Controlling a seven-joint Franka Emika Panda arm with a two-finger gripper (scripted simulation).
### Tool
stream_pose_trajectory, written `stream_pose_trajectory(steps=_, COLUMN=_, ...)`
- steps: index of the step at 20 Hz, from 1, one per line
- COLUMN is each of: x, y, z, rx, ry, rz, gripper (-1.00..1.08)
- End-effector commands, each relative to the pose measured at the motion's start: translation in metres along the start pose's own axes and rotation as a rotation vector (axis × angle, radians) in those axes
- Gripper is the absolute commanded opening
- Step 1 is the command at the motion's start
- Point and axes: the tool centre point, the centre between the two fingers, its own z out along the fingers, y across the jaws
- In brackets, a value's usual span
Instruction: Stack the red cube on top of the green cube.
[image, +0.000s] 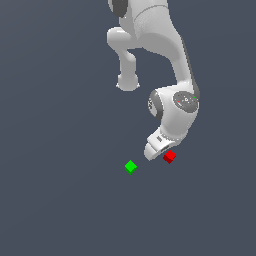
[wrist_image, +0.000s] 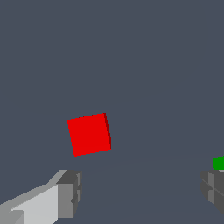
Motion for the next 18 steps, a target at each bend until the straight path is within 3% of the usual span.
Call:
stream_pose_trajectory(steps=1, x=0.01, y=-0.017, z=0.009, rx=-0.002, ry=0.006, rz=-0.078, gripper=1.0)
stream_pose_trajectory(steps=8, x=0.022, y=-0.043, z=0.022, rx=-0.005, ry=0.012, rz=-0.19, gripper=1.0)
stream_pose_trajectory(steps=18, x=0.021, y=-0.044, z=0.042, rx=-0.005, ry=0.012, rz=-0.192, gripper=1.0)
